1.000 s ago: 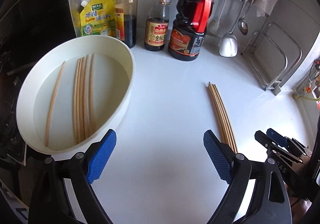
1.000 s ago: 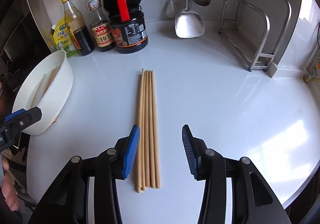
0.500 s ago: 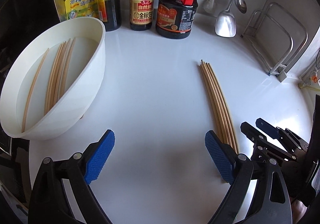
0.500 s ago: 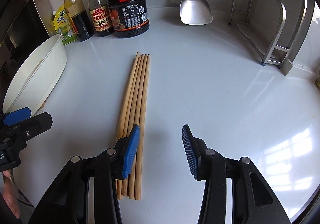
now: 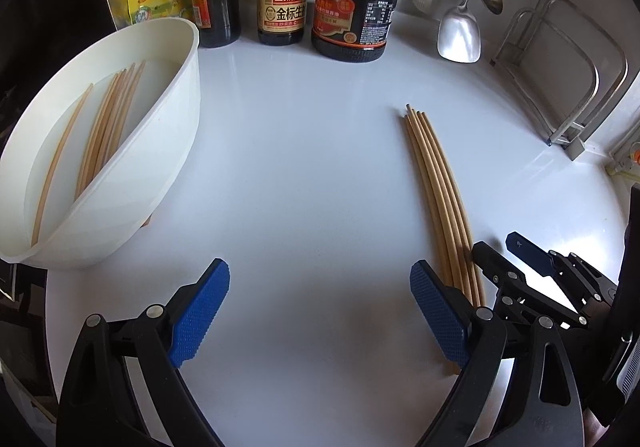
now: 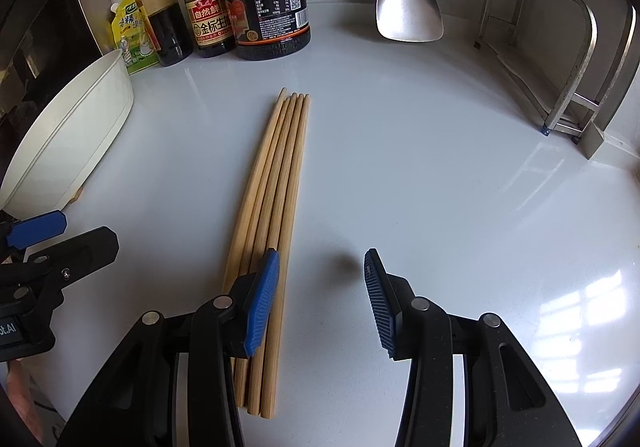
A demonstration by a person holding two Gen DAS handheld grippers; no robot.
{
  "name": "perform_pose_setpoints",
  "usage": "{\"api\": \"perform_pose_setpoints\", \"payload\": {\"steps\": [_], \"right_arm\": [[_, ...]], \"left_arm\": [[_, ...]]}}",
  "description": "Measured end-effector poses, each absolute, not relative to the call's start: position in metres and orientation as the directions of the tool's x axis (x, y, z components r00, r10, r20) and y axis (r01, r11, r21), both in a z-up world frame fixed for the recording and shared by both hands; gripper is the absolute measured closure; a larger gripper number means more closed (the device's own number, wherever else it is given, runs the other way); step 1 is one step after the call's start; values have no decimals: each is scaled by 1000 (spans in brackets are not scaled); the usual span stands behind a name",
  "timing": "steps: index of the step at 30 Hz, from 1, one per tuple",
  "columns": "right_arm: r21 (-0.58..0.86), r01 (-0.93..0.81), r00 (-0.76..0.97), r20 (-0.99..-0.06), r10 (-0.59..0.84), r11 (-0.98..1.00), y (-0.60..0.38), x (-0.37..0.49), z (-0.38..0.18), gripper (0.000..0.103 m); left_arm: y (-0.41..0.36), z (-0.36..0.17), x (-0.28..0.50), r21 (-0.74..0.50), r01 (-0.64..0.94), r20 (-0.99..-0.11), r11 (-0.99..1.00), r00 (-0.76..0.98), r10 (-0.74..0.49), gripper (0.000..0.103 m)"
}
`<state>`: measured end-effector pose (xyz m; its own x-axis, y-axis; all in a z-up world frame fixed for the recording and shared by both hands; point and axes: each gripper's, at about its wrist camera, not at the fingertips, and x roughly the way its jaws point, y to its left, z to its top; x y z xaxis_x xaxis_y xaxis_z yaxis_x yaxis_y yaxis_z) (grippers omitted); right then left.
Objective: Organize utensils
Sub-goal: 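Close the right tool on one wooden chopstick while the left tool grasps another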
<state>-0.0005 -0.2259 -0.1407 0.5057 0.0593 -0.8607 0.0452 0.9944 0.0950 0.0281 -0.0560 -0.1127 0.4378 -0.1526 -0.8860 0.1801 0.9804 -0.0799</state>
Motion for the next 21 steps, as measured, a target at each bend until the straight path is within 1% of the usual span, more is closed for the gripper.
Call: {"api": "perform_pose_setpoints", "payload": {"steps": [8,21], "right_arm": [[62,35,506,-862,36,997,-229,3,-146,60],[78,78,524,-851,26,994,-270,-4,-149,60]], "left_arm": [[-68,-118,31,-78,179,-888,981,435,-151,13],[-110,-136,39,-75,220,-887,973,430,-166,13]]}}
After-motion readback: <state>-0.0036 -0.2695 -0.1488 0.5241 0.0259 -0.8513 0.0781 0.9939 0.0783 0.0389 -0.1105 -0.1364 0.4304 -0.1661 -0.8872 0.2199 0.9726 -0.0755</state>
